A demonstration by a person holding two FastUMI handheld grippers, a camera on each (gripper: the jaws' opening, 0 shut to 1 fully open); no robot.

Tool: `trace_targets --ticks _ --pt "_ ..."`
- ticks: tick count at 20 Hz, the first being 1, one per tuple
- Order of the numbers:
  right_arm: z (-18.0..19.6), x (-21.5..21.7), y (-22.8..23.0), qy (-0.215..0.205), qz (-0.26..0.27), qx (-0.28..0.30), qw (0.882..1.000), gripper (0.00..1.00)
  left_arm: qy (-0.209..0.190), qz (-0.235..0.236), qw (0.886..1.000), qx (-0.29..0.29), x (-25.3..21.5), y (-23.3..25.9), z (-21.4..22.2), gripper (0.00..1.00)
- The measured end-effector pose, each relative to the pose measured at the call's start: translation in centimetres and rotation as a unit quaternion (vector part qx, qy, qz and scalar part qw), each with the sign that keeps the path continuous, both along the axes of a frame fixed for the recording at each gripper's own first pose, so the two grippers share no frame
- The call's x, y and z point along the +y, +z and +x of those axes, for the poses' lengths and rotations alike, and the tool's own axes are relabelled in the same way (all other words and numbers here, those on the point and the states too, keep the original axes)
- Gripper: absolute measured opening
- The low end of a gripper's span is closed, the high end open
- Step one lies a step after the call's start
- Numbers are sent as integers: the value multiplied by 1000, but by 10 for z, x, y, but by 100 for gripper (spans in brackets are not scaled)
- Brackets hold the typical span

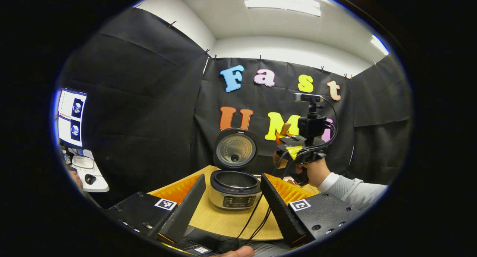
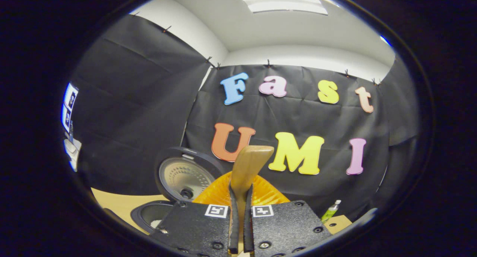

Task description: Close the left gripper, press the button to open the rice cooker; take a wooden spoon from the chopstick holder with the right hand, scoop a spoonful of rice and pour it into the rice cooker, then put the wooden spoon back into the chopstick holder.

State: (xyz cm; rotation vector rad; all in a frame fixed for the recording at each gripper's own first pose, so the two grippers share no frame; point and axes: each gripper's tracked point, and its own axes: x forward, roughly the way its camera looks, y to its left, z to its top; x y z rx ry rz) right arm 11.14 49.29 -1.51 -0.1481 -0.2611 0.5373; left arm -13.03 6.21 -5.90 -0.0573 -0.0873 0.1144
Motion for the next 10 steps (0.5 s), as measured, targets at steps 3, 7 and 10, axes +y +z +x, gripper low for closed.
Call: trace_targets --ticks 3,7,10 --pt "20 -54 9 -32 12 1 999 10 -2 1 1000 -1 -10 3 4 94" --pt "44 -119 12 -73 21 6 997 10 -8 6 1000 -3 -29 6 8 94" --pt "59 -160 8 -94 21 14 995 10 -10 15 1000 0 -40 7 10 94"
